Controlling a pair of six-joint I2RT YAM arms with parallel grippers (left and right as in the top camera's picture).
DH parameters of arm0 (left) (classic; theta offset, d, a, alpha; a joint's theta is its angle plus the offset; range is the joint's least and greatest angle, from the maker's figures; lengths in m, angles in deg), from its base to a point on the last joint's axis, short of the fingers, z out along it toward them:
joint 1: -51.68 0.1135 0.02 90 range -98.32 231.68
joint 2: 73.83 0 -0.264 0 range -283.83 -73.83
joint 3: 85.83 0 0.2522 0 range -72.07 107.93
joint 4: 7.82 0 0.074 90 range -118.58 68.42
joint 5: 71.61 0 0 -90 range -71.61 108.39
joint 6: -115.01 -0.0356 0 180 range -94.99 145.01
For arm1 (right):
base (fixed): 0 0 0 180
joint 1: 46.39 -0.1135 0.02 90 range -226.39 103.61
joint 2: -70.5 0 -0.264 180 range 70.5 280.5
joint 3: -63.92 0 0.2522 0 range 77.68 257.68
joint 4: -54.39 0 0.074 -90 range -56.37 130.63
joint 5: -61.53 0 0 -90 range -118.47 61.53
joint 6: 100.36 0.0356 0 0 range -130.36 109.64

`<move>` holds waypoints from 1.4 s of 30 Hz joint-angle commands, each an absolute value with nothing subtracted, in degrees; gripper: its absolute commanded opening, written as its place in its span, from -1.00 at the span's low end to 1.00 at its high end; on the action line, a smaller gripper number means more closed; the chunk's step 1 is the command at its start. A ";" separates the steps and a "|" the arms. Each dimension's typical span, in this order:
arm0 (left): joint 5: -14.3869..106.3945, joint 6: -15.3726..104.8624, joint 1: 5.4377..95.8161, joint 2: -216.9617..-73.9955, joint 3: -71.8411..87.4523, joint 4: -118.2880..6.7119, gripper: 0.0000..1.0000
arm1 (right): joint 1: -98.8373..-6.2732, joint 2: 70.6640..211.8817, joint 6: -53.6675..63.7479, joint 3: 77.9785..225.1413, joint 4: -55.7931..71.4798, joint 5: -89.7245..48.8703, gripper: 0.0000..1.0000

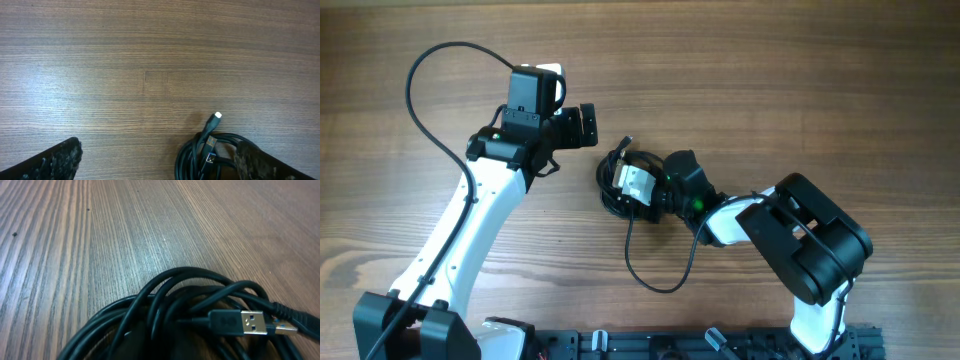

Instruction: Untangle cables

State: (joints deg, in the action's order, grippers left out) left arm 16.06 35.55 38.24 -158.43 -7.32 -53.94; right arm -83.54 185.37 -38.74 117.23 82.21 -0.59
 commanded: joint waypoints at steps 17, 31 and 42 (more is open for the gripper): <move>15.95 34.40 38.44 -159.02 -7.58 -54.95 1.00 | -81.18 182.57 -23.96 115.99 81.03 -5.73 0.72; 16.10 34.37 38.44 -159.02 -7.58 -54.97 1.00 | -81.18 179.51 -22.13 115.99 81.69 -3.17 0.52; 19.47 34.40 38.40 -159.02 -7.58 -54.75 1.00 | -81.20 178.29 -18.50 115.99 80.94 -6.49 0.36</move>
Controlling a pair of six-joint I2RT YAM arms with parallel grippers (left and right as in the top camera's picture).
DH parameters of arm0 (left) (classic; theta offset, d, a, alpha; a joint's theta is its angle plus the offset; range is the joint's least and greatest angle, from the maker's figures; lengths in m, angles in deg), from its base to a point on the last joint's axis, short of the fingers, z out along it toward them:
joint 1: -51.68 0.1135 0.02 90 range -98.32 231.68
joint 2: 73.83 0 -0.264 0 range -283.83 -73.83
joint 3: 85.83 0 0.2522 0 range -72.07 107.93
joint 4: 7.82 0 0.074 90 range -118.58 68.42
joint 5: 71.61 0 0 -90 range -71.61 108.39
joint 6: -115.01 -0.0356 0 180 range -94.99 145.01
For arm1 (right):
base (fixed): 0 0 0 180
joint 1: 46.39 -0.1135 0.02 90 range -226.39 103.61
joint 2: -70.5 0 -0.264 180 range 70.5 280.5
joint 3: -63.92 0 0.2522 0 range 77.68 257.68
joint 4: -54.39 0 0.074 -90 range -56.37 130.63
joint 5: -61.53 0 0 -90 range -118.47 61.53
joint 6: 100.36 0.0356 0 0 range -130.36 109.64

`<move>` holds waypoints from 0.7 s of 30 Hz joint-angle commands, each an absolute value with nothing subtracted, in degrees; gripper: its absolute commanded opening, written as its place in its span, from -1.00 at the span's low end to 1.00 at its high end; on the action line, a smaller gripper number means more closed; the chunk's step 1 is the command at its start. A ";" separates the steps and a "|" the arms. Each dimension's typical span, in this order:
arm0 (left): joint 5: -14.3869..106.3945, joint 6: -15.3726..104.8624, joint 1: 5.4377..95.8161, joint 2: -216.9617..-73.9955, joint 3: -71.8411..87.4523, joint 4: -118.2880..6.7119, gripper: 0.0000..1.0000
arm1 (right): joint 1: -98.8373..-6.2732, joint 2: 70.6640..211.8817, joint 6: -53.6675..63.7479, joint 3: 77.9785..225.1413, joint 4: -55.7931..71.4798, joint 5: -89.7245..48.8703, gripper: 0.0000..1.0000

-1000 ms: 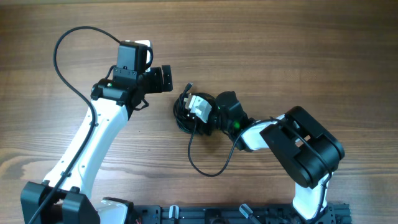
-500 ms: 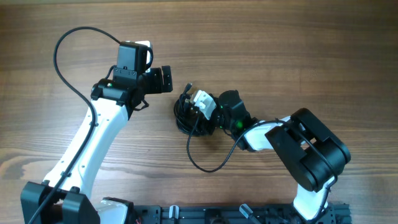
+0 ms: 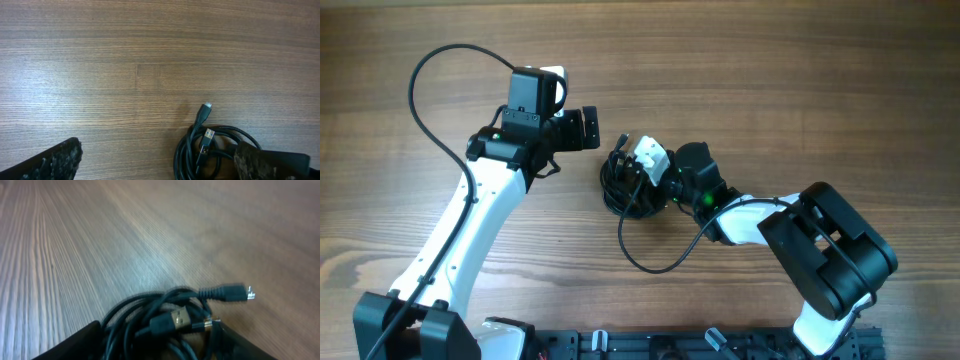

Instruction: Untangle cables

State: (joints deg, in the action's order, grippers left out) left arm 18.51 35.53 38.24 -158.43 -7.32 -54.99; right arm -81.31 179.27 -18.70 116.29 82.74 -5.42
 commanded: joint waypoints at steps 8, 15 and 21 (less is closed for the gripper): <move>20.50 34.40 38.40 -159.02 -7.58 -53.66 1.00 | -81.20 178.31 -25.25 115.99 74.19 -10.08 0.31; 20.50 34.40 38.40 -159.02 -7.58 -53.66 1.00 | -81.46 181.37 -32.03 115.99 73.56 -11.67 0.30; 20.50 34.40 38.40 -159.02 -7.58 -53.42 1.00 | -82.20 181.41 -38.11 115.99 73.49 -5.79 0.43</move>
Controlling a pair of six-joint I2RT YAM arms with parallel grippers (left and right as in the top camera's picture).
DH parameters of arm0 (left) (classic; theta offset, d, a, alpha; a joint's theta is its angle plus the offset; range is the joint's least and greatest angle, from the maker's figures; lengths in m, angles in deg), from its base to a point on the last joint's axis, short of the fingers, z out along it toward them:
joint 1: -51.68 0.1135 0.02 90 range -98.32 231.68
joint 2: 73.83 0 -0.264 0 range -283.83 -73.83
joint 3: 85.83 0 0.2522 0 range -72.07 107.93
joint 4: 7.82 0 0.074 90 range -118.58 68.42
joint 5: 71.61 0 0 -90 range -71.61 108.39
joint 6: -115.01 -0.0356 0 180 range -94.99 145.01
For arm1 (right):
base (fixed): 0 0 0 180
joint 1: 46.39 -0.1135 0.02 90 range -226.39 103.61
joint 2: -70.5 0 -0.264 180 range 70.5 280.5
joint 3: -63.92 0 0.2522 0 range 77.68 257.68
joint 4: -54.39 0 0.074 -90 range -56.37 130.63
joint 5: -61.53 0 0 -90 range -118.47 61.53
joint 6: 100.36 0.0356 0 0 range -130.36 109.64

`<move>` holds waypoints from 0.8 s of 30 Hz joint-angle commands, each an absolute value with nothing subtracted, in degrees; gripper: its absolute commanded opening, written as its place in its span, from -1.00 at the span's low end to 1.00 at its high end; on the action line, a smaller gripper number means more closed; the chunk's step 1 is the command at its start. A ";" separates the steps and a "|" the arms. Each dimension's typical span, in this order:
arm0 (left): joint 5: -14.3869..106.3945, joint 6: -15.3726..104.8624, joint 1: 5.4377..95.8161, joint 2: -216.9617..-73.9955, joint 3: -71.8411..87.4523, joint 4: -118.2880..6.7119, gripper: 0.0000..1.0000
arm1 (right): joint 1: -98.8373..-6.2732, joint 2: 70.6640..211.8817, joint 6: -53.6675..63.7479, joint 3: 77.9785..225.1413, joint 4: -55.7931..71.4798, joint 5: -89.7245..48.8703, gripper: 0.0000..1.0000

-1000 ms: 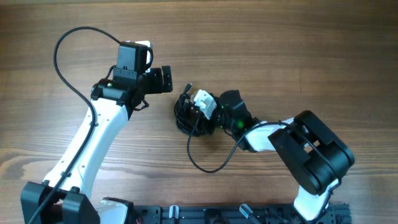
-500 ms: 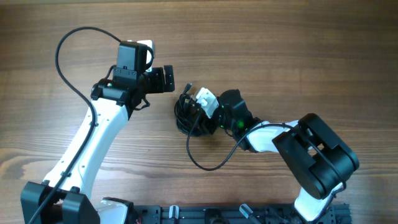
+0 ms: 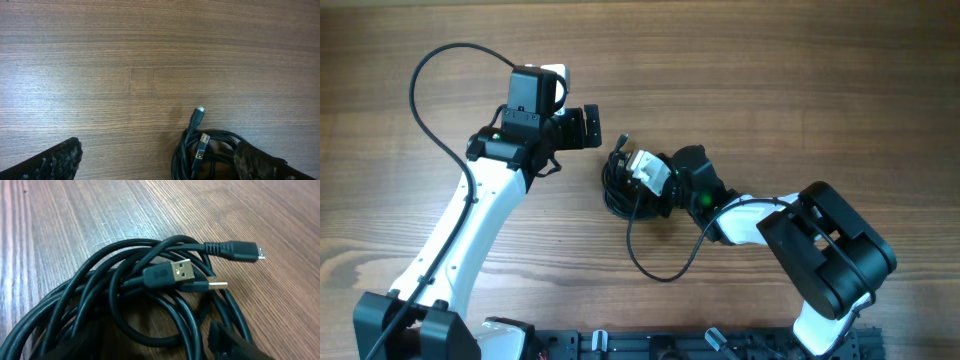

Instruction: Untangle cables

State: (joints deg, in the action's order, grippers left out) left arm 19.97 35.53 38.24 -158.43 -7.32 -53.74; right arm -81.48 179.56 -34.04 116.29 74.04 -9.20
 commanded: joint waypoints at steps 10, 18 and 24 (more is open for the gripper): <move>20.50 34.40 38.40 -159.02 -7.58 -53.29 1.00 | -83.34 185.63 -49.41 115.99 72.86 -2.21 0.43; 20.50 34.40 38.40 -159.02 -7.58 -53.26 1.00 | -83.34 185.81 -51.59 115.99 67.11 0.33 -0.13; 20.52 34.40 38.40 -159.02 -7.58 -53.29 1.00 | -83.34 185.81 -54.39 115.99 66.26 0.35 -0.41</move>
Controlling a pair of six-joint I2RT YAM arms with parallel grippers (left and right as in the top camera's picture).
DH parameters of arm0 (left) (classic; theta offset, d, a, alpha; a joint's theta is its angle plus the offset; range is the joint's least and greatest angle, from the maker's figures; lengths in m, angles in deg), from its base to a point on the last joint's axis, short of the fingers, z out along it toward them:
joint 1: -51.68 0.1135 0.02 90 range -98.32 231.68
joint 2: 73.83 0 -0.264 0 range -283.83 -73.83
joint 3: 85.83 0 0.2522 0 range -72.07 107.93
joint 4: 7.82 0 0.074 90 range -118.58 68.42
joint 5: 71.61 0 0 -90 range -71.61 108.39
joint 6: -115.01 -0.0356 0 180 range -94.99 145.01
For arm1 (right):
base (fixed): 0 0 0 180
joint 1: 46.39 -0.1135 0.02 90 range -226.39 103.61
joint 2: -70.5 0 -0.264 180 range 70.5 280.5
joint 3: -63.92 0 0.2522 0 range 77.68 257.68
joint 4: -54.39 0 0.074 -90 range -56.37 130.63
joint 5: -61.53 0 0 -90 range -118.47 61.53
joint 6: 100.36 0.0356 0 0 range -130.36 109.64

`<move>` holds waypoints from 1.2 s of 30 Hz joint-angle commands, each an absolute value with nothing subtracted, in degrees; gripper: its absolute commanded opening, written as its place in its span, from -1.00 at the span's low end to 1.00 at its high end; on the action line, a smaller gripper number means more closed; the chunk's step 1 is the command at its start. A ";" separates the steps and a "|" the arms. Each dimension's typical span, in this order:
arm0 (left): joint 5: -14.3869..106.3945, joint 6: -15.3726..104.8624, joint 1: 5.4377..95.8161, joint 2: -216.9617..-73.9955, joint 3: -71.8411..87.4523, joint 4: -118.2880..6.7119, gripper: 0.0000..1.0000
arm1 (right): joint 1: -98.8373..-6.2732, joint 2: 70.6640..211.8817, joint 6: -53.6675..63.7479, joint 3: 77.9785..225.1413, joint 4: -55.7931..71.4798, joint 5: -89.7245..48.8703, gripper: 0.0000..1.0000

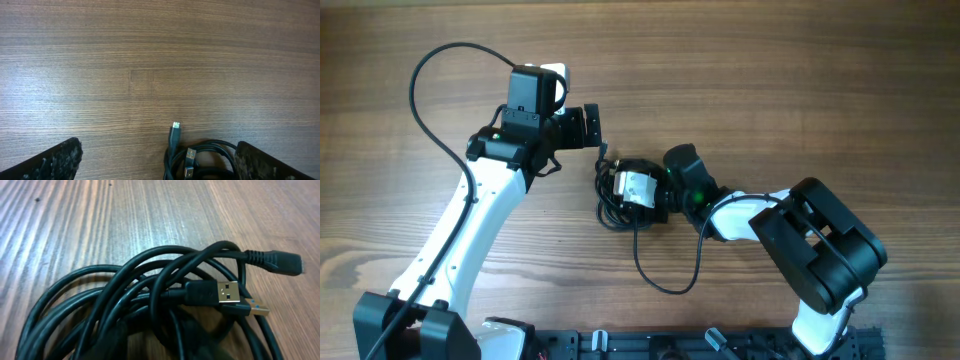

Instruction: Untangle cables

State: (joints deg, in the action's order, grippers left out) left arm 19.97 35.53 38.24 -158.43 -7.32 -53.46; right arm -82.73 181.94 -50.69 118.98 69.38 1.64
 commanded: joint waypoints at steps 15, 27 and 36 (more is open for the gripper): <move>20.50 34.40 38.40 -159.02 -7.58 -54.05 0.99 | -79.58 184.71 -34.89 115.99 77.62 6.66 -0.91; 25.44 34.18 38.40 -159.02 -7.58 -55.62 0.89 | -79.43 162.29 -34.37 115.97 76.53 15.15 -0.91; 27.12 34.16 38.40 -159.02 -7.58 -55.89 0.89 | -79.43 160.26 -34.63 115.97 76.40 18.10 -0.91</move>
State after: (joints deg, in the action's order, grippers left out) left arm 25.66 35.14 38.24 -158.43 -7.32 -55.89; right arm -79.54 161.57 -35.44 115.64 76.05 15.49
